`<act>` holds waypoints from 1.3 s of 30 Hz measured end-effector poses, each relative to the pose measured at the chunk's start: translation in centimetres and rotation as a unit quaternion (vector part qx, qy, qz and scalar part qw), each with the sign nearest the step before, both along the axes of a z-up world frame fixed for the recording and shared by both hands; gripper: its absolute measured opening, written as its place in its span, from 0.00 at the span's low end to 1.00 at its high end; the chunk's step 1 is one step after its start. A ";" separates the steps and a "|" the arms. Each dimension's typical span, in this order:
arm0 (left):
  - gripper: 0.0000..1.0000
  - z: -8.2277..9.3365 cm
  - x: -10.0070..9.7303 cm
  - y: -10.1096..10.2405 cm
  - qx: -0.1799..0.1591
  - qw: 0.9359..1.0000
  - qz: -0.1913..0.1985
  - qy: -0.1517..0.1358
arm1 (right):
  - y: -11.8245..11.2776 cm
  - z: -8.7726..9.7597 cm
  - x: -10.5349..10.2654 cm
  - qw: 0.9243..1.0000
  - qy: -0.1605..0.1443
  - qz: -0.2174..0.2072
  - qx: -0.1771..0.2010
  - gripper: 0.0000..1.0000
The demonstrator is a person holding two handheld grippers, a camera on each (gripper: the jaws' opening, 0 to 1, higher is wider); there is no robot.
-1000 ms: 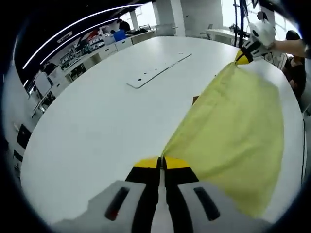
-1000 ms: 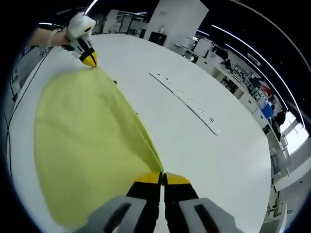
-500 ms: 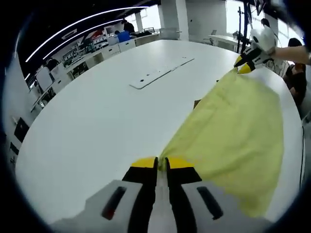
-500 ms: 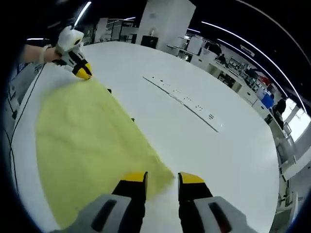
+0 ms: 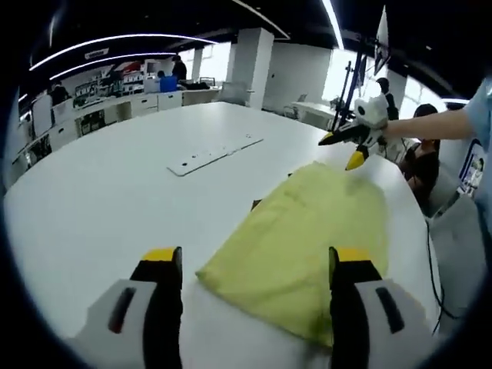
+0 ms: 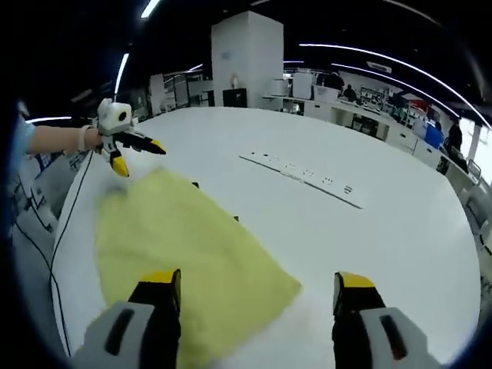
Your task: Fold the garment on the visible template until the final outline fits inside the template.
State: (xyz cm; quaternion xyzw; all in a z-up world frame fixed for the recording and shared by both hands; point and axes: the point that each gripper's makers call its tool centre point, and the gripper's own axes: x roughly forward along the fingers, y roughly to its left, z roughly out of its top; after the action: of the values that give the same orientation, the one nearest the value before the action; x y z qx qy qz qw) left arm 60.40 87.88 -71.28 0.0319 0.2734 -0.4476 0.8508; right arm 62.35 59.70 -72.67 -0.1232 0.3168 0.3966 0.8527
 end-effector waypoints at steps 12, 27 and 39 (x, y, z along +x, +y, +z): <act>0.96 0.9 -2.7 0.0 0.003 0.999 -0.039 0.010 | 0.2 0.9 -2.5 1.000 0.004 0.013 0.012 0.98; 0.89 1.1 -6.9 0.0 -0.016 0.999 -0.033 0.021 | -1.6 1.7 -6.3 1.000 0.012 -0.005 0.026 0.93; 0.84 1.2 -10.8 0.9 -0.029 0.999 -0.025 0.031 | -2.8 1.6 -9.9 0.999 0.022 -0.016 0.031 0.88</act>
State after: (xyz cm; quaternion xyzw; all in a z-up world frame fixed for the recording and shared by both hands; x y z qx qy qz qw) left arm 49.65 88.77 -70.10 -0.0002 0.2853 -0.4772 0.8312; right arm 52.48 56.90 -71.09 -0.0826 0.3244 0.3949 0.8555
